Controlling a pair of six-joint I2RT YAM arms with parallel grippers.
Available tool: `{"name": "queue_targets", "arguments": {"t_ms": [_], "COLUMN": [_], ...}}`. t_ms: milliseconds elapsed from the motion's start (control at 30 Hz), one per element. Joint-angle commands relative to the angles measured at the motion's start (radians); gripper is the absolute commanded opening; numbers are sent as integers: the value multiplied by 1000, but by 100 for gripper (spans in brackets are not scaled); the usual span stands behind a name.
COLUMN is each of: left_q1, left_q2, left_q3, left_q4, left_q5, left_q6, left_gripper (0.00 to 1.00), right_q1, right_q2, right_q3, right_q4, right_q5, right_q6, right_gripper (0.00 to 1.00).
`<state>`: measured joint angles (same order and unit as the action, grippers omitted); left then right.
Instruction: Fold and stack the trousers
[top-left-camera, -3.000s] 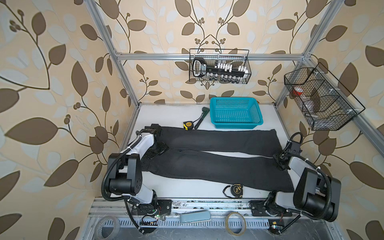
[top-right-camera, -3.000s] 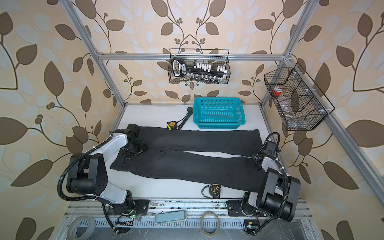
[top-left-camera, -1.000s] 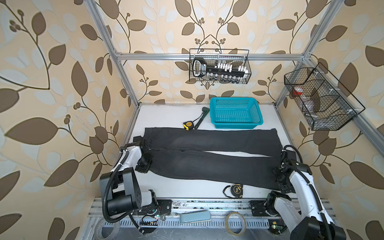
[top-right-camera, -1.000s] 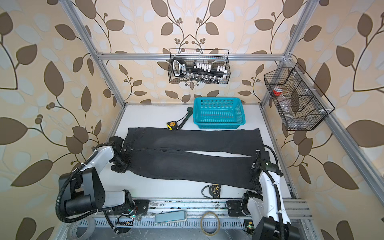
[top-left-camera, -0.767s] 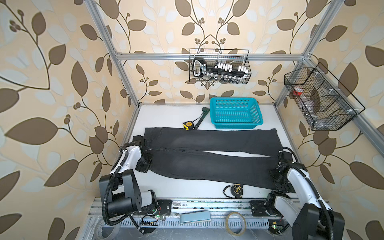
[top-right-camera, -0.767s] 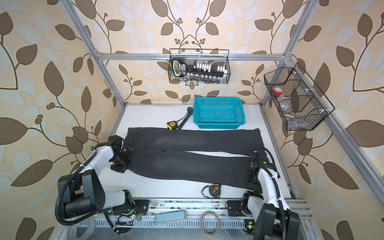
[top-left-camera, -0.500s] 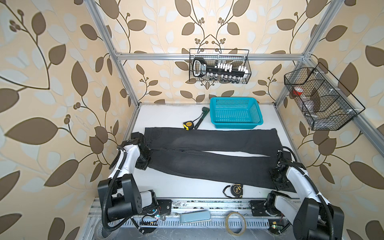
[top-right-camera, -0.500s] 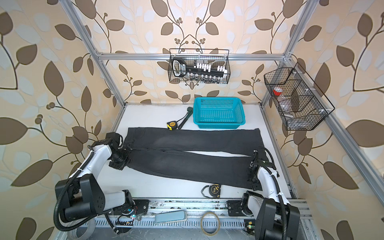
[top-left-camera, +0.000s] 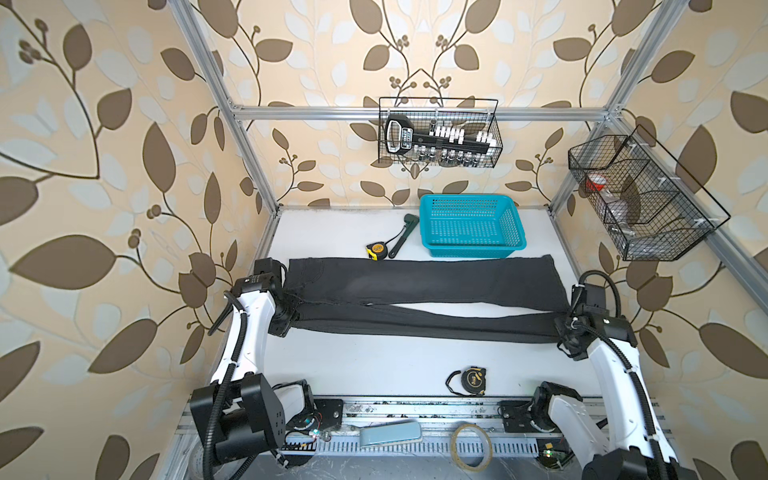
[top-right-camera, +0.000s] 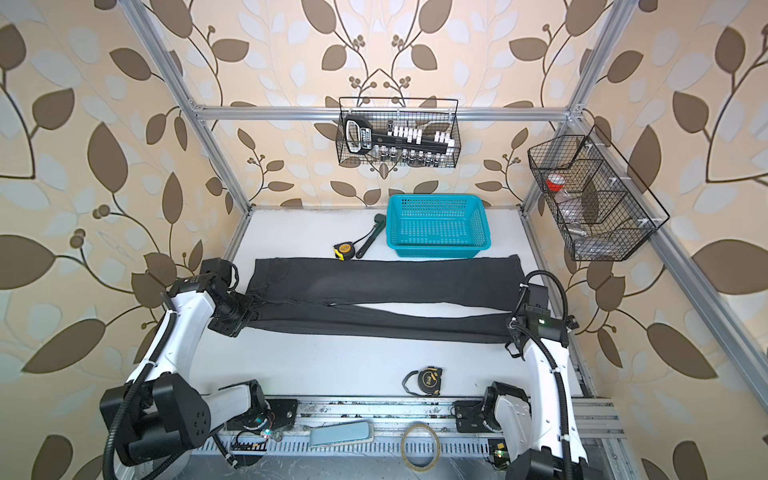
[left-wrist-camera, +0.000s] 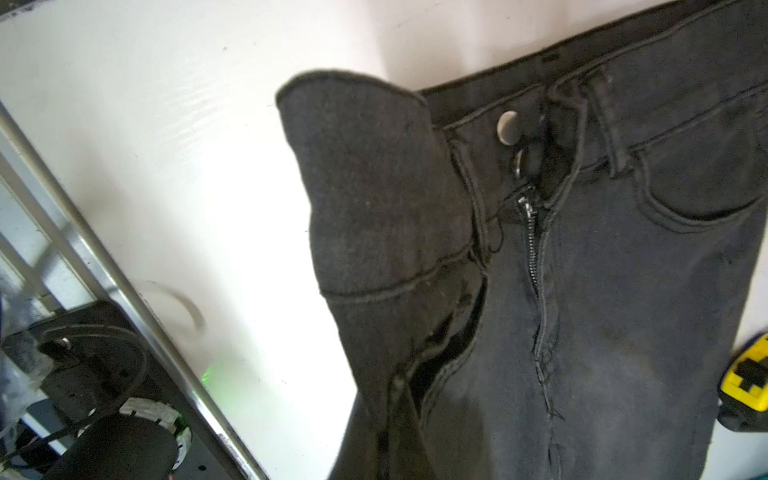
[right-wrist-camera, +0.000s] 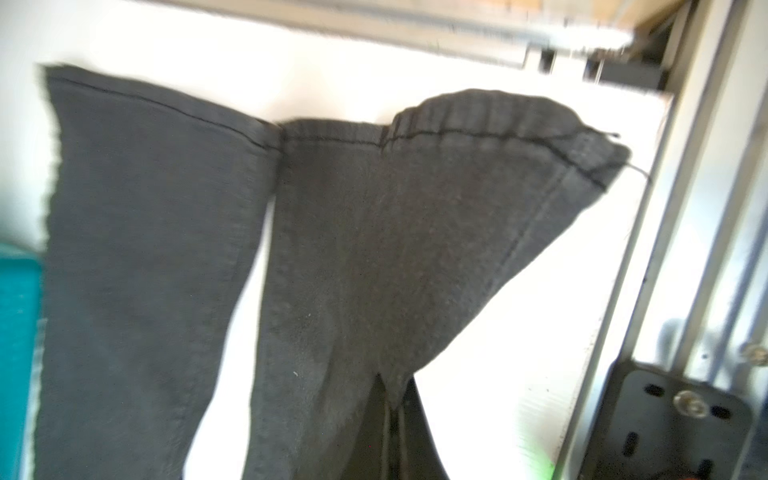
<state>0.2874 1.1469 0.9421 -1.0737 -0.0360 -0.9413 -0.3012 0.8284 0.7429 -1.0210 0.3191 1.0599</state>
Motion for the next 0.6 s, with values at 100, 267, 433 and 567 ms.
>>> {"name": "queue_targets", "arguments": {"t_ms": [100,267,433,567], "left_q1": [6,6,6,5], "left_q2": [-114,-193,-184,-84], "left_q3": [75,84,94,165], "left_q4": [-133,-191,-130,-64], "left_q5": [-172,-197,-206,-198], "left_q6": [-24,-63,-31,0], "left_gripper": [0,0,0,0], "right_q1": [-2,5,49,106], "right_q2": [-72,-70,70,239], "right_q3": [103,174,247,348], "right_q4": [-166,-202,-106,-25], "right_q5": [197,284,276,295], "right_q6": [-46,-100,-74,-46], "right_gripper": [1,1,2,2]}}
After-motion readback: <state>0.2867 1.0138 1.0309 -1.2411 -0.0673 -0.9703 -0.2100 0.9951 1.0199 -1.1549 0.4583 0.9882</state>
